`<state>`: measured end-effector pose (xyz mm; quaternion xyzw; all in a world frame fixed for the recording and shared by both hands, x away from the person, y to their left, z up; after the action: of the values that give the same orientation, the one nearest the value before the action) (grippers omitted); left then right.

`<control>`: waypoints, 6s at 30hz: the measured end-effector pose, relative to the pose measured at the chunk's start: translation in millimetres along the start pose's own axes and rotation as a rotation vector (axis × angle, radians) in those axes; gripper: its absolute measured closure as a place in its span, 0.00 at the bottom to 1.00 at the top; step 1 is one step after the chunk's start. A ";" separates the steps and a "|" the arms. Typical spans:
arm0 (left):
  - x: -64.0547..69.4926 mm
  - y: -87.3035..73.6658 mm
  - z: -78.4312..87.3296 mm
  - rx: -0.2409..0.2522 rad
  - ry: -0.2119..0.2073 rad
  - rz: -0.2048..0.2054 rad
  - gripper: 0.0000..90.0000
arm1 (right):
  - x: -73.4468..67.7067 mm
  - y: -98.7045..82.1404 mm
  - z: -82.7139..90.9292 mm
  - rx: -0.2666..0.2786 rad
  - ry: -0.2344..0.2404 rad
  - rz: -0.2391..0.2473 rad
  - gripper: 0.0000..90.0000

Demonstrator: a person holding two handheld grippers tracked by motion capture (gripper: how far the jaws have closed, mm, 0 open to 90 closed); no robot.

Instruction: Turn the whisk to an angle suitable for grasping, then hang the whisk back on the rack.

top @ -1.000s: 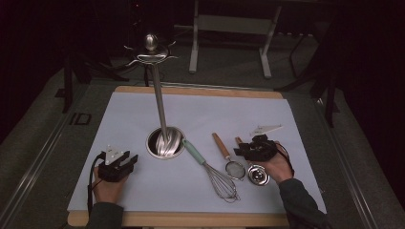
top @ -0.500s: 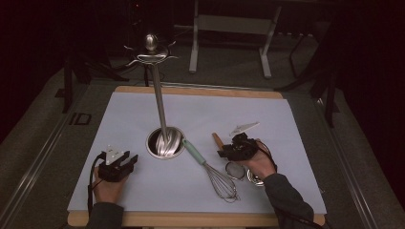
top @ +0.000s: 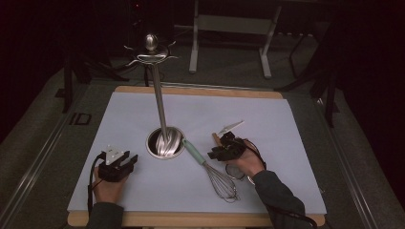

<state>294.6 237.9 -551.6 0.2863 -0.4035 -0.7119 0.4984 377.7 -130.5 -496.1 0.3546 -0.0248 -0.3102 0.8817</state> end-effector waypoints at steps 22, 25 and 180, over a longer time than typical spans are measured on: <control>-0.3 0.0 0.3 0.003 -0.002 0.003 0.68 | -10.8 8.1 -43.0 -0.189 0.080 -0.123 0.73; -0.3 -0.1 0.2 0.003 -0.002 0.002 0.68 | -11.5 7.5 -48.7 -0.222 0.080 -0.138 0.73; -2.7 -0.6 3.1 0.030 -0.005 0.032 0.68 | -55.6 128.1 123.7 0.499 0.046 0.493 0.77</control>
<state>292.7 241.4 -550.5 0.2856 -0.4200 -0.6983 0.5044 368.1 -103.3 -311.9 0.5495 -0.1649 -0.0645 0.8165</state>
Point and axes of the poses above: each handheld gripper's, and its own axes: z roughly backward along the jaws, y roughly out of its top, x roughly to its right, the point moved 2 cm from there along -z, roughly forward along the jaws, and after that the axes turned 4 degrees about x, right-handed, at the moved point
